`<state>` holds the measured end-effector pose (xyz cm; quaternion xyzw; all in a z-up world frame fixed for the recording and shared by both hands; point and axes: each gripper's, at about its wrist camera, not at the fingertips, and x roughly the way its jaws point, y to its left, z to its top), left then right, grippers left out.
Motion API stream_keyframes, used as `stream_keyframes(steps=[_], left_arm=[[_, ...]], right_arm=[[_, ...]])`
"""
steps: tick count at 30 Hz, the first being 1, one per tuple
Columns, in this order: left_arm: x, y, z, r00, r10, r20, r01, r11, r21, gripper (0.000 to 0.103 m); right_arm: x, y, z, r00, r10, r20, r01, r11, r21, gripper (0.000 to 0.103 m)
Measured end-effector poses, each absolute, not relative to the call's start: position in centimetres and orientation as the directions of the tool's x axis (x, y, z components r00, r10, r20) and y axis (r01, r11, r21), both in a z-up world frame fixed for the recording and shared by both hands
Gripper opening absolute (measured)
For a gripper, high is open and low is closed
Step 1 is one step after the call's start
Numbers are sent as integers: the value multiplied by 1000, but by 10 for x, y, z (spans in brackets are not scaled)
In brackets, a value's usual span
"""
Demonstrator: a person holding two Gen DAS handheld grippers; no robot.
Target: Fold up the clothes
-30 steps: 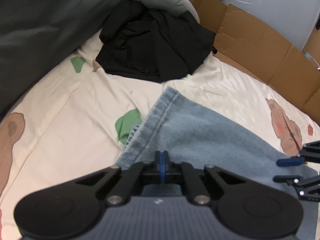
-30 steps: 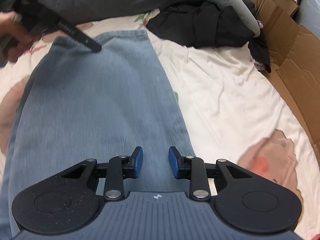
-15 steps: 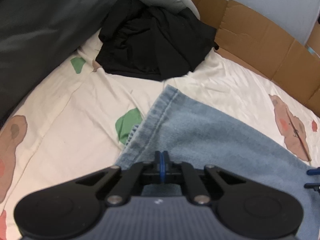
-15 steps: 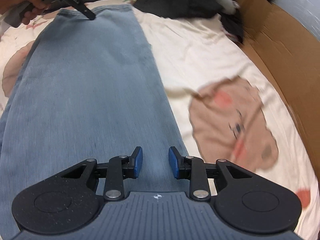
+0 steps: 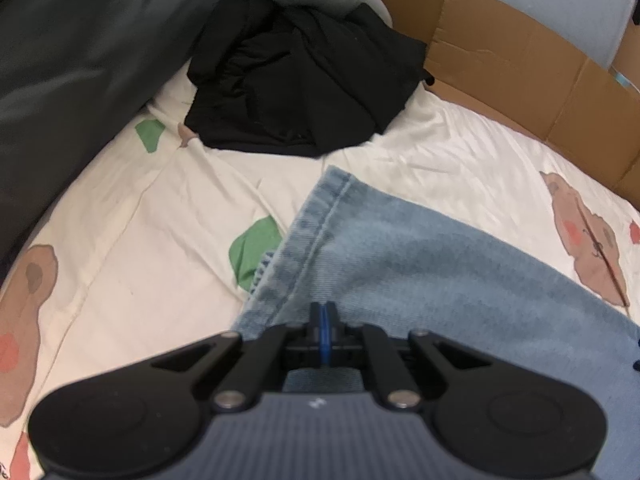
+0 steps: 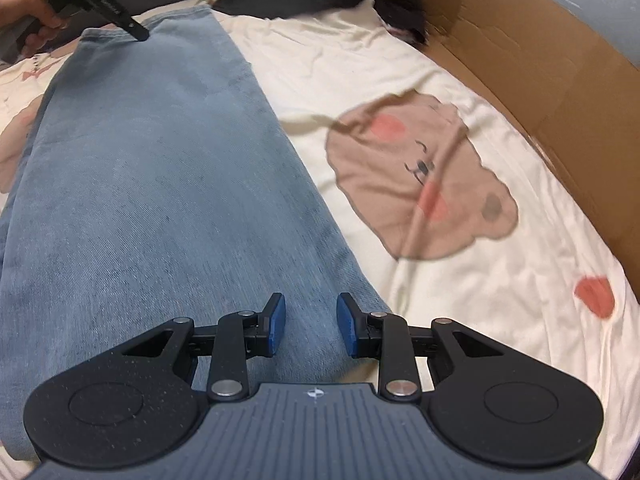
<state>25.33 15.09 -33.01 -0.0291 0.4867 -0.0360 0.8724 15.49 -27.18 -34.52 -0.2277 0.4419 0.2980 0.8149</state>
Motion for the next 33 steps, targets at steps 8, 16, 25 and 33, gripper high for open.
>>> stream_keyframes(steps=[8,16,25,33], left_arm=[[257,144,-328,502,-71,-862,66,997,-44,3],[262,140,-328,478,-48,-877,82,997,-10,3],[264,131,-315,461,-23,-887,17,1000,-17,5],[246,80,-280,523,-127,-843,117,990,-77,17]], right_arm=[[151,-292,-339,427,288,-857,-602,798,-32,35],[155,-294,-352,416,300,-858,-604,797,-14,35],[159,-295,-350,385,316,-867,-585,810,35,36],[145,-295,-325,385,390,-837,-592,800,100,36]])
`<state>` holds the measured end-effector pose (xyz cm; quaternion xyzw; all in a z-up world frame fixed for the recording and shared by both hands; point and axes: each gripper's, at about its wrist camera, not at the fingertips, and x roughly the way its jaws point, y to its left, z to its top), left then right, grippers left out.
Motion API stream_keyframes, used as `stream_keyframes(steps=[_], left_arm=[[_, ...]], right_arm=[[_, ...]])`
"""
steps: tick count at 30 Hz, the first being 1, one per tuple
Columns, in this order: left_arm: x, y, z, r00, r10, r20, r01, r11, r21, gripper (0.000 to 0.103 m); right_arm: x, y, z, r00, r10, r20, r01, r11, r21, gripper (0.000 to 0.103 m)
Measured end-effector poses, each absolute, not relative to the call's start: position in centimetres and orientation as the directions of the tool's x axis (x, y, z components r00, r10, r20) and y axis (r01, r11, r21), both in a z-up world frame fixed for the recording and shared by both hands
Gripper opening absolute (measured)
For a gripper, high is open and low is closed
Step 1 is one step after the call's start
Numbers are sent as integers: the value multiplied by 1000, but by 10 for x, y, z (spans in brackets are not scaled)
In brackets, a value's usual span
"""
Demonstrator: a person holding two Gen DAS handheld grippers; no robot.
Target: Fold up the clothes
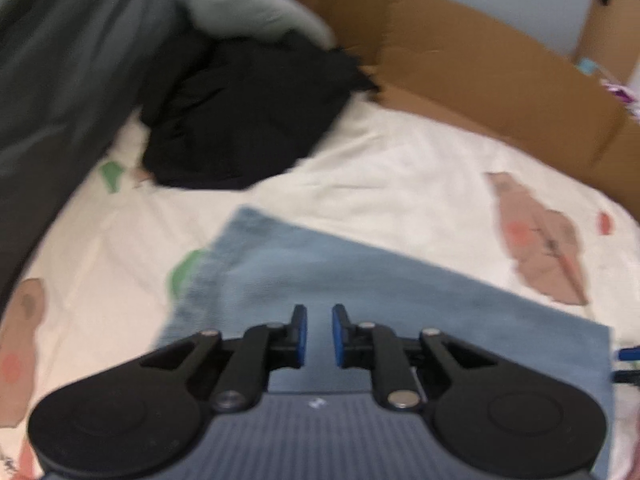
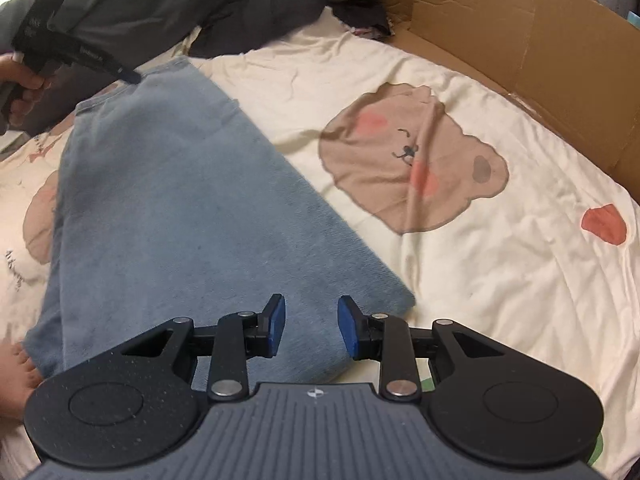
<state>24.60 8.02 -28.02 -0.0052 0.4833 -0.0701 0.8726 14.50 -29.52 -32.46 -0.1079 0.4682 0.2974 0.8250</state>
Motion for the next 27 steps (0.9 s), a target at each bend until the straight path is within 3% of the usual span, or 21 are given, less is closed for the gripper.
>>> stream_keyframes(steps=[3,14,27], left_arm=[[240,56,-278,518,-187,-835,179,978,-108,25],[233,-21,-297,428,-330,-842,341,921,-188,30],[188,-36,-328,319,-329,-889,399,897,-189,30]], right_arm=[[141,-292,-327,375,371,-850,-603,794,81,36],[132,-296,-343,340,355,-871,-572,813,108,37],[114,-295,-344,338,389,-857,-617,779,110,38]])
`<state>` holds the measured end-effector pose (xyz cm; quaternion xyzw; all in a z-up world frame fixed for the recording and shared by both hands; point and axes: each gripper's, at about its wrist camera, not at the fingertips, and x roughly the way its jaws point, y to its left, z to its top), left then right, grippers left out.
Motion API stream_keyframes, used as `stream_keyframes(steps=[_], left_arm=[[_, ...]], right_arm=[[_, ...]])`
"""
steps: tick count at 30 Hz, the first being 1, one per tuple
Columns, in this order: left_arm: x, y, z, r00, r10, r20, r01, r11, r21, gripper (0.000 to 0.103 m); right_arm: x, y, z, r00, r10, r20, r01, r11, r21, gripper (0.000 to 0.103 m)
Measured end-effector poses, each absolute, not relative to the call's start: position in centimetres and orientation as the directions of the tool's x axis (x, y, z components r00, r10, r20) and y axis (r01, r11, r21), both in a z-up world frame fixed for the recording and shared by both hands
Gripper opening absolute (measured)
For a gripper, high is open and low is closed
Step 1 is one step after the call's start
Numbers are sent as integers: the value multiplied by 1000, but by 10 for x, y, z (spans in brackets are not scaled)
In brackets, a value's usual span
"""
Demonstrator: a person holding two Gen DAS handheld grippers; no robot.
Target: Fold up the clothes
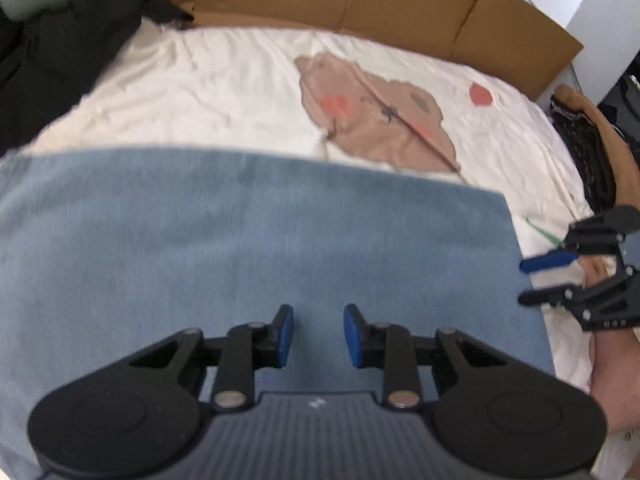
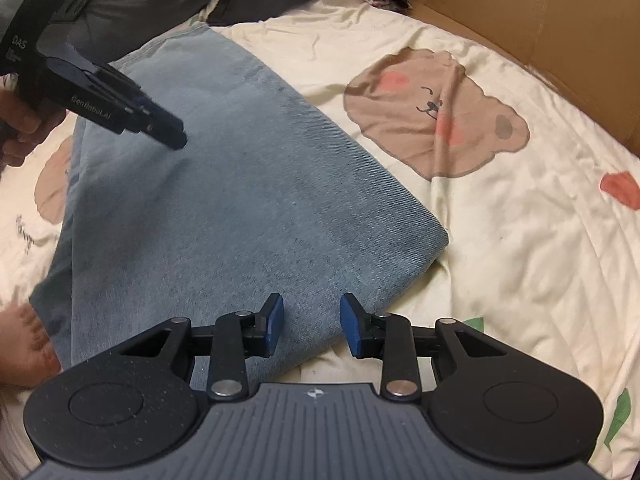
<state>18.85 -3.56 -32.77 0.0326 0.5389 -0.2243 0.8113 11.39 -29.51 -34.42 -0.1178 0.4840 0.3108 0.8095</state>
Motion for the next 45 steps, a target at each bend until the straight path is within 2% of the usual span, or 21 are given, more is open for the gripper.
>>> stream_keyframes(steps=[14,26,34,37,42,45], left_arm=[[138,-10,-329,283,-301,-910,427,890,-162,30],[125,12,-319,287,-278,-917,370,915,-162,28],[120,24,-307,335,-277,-900,343,926,-158,25],[117,22,-309,326,-292,-899,355,919,-170,23],[114,21,-322,296,-290,-910,346,921,-180,17],[113,24,-325,294,-279,-914,327,928,-179,16]], right_arm=[[73,-268,-343,278,417,-865,-801,598,31,38],[33,-250,-345,129,450,-884,-916,395,67,36],[20,-246,-349,67,454,-888,-943,320,93,24],[21,-245,-348,40,457,-889,-945,306,115,14],[22,-246,-347,17,459,-888,-940,309,141,13],[17,-244,-345,33,453,-891,-952,285,109,14]])
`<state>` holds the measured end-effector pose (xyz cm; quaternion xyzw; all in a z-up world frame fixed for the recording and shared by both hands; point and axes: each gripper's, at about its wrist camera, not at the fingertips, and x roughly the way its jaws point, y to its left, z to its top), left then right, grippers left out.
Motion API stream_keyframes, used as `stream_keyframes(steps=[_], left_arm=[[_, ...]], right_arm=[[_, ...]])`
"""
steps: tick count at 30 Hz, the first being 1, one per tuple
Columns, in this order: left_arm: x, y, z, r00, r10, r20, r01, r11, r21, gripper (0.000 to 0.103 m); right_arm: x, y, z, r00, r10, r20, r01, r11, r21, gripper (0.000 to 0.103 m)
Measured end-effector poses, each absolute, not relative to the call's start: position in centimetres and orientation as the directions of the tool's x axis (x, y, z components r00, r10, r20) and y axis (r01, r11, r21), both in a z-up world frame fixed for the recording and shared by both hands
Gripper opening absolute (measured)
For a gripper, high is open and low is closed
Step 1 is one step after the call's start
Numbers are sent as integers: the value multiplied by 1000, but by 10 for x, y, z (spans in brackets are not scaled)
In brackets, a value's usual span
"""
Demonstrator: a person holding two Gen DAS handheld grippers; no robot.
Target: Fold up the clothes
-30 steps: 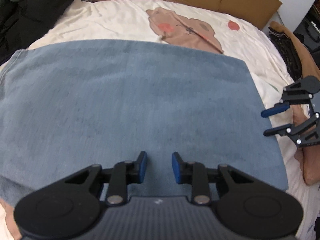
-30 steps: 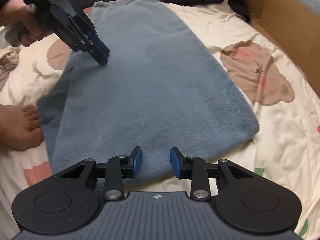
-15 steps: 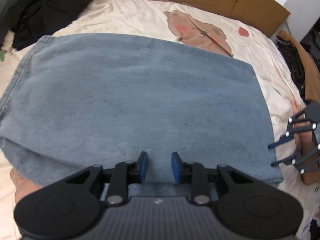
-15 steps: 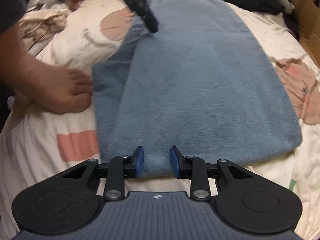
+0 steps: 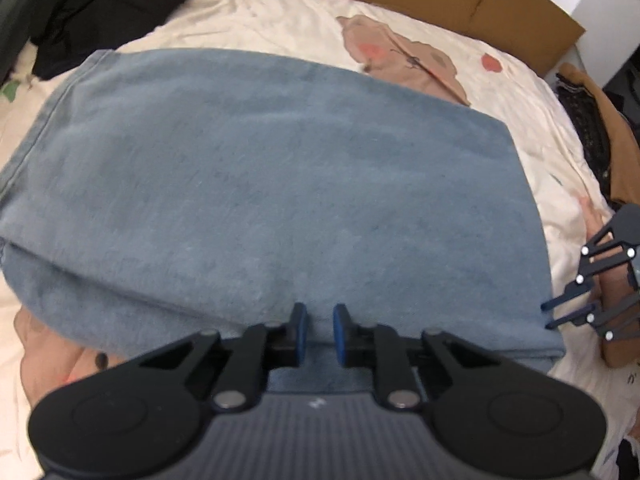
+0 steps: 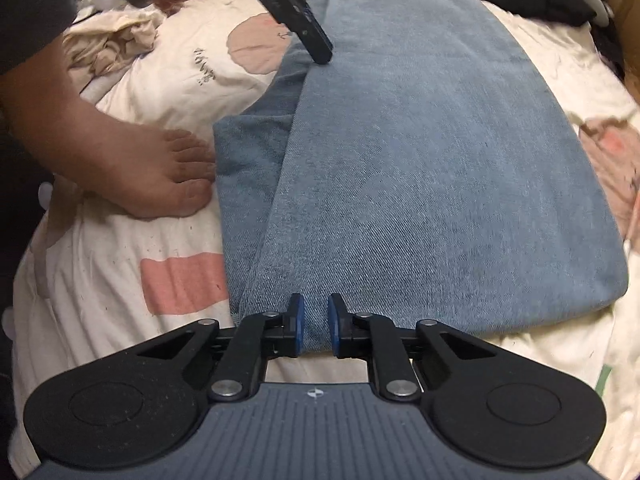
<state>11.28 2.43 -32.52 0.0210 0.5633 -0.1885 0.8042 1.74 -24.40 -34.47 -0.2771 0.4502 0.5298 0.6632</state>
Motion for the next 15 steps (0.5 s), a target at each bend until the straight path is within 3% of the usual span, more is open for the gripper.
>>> stream_keyframes(steps=[5,9,15], left_arm=[[113,25,-331,281,-269,-921,330,929,-170,16],[118,29,-340,270,-258,-928,287,941,-178,7],[118,29,-344,264,-250,-932,281,944,-174,5]], right_arm=[[25,-249,-347,17,468,-883,-931,330,157,15],[22,-246,-353,24,461,-887,-938,318,140,15],[25,-246,-349,19,470,-883,-930,332,157,16]])
